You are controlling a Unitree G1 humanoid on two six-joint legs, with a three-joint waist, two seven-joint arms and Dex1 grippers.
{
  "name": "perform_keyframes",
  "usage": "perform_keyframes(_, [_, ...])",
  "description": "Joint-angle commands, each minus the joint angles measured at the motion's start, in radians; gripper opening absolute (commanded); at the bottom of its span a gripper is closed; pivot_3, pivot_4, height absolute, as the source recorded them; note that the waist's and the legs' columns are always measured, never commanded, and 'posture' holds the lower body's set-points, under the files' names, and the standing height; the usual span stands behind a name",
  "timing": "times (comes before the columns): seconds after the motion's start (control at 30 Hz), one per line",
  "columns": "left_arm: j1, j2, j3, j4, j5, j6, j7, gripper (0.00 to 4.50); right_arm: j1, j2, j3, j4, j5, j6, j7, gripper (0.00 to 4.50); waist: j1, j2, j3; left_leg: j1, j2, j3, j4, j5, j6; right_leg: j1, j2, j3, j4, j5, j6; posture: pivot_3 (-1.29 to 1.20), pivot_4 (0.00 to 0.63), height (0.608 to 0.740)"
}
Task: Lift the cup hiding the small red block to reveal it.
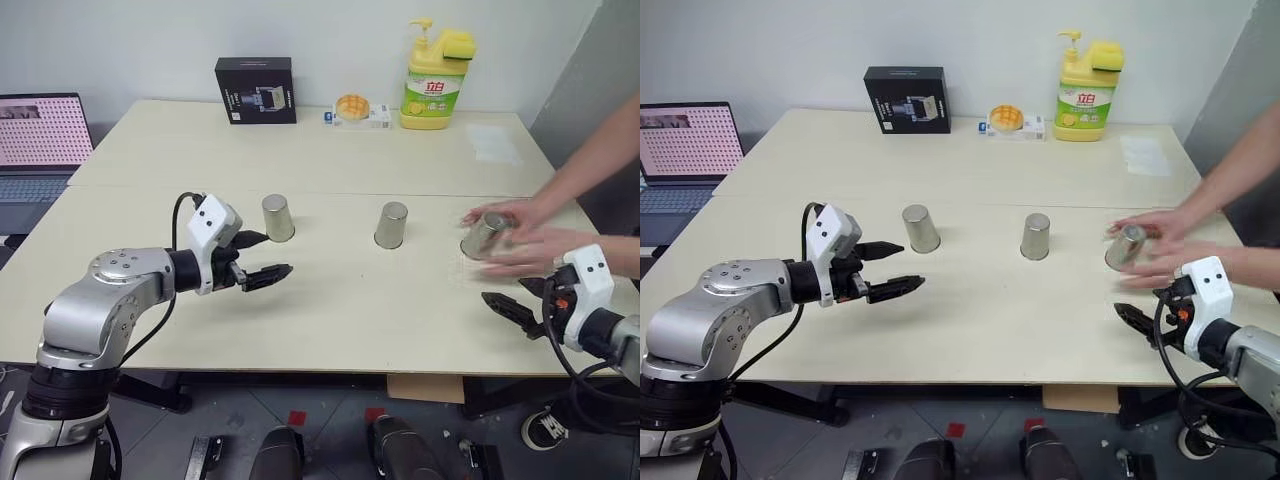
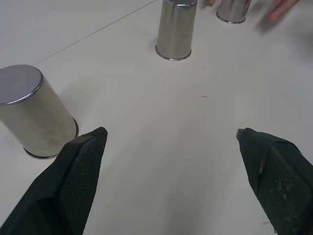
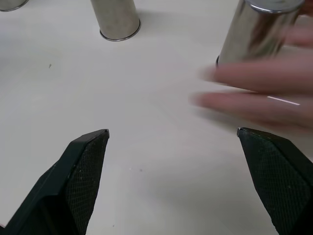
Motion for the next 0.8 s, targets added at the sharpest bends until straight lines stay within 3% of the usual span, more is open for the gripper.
perform_keyframes(0.03, [-0.019, -0.032, -0.054, -0.065, -0.011, -0.050, -0.031, 4.50, -0.006, 0.020, 0.015, -0.011, -0.052, -0.058, -0.047, 4.45, 0.002, 0.000, 0.000, 0.000, 0.000, 0.000, 0.000, 0.000, 0.000, 0.000, 0.000, 0.000, 0.000, 0.000, 0.000, 0.00, 0.150, 0.740])
perform_keyframes(0.3, [-0.128, -0.213, -0.319, 0.025, 0.162, -0.339, -0.094, 4.50, -0.101, 0.076, 0.183, 0.210, -0.301, -0.327, -0.104, 4.45, 0.007, 0.000, 0.000, 0.001, -0.001, 0.002, 0.001, 0.000, 0.000, 0.001, 0.000, 0.002, 0.000, 0.000, 0.000, 0.00, 0.150, 0.740])
perform_keyframes(0.57, [-0.212, -0.442, -0.371, 0.222, 0.256, -0.486, -0.006, 4.50, -0.354, 0.144, 0.252, 0.558, -0.389, -0.491, -0.089, 4.45, 0.003, 0.001, -0.001, 0.003, -0.001, 0.003, 0.001, 0.000, 0.000, 0.002, 0.000, 0.004, 0.001, 0.003, 0.006, 0.00, 0.150, 0.740])
perform_keyframes(0.8, [-0.214, -0.475, -0.371, 0.263, 0.291, -0.515, -0.006, 4.50, -0.500, 0.167, 0.287, 0.805, -0.462, -0.595, -0.068, 4.45, 0.006, 0.002, -0.001, 0.002, -0.002, 0.002, 0.000, 0.000, 0.000, 0.002, 0.000, 0.003, 0.001, 0.004, 0.006, 0.00, 0.150, 0.740])
